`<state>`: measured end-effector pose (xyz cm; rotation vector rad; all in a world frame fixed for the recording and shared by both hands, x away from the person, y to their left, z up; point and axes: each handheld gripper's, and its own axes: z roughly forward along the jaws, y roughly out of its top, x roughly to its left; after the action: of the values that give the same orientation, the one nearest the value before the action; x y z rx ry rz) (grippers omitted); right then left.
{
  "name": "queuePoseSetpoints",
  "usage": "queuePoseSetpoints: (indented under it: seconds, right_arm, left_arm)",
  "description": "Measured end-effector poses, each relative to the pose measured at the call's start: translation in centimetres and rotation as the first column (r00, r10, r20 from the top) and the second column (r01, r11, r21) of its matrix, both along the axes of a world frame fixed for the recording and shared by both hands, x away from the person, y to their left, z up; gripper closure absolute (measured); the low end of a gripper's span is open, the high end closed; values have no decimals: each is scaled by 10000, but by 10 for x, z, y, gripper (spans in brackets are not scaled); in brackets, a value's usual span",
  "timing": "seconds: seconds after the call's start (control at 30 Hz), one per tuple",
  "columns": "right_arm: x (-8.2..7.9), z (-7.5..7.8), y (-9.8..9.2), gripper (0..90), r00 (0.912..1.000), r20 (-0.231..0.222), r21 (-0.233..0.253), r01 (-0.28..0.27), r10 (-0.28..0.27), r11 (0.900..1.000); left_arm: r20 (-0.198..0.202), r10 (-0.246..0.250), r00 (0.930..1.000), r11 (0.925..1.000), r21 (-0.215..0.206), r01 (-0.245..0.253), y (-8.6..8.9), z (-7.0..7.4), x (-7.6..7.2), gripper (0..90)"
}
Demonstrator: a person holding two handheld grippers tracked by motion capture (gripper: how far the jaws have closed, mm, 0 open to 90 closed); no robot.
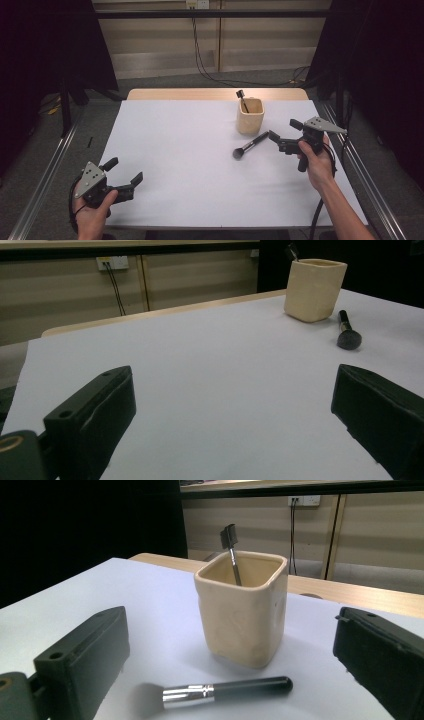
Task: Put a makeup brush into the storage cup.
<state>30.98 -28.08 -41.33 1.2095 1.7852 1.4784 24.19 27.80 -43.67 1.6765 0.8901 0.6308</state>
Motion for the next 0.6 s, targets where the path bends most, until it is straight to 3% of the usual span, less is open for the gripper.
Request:
queuePoseSetpoints:
  seconds: [0.23, 0.6]
  right_arm:
    - [-19, -5, 1, 15, 9996, -95, -51, -263, 262, 9996]
    - [-47, -15, 0, 18, 9996, -228, -115, -173, 170, 9998]
  left_arm:
    - [7, 53, 10000, 10000, 16, -53, 2, 0, -1, 40]
    - [-4, -12, 10000, 10000, 68, 13, 1, 0, -1, 39]
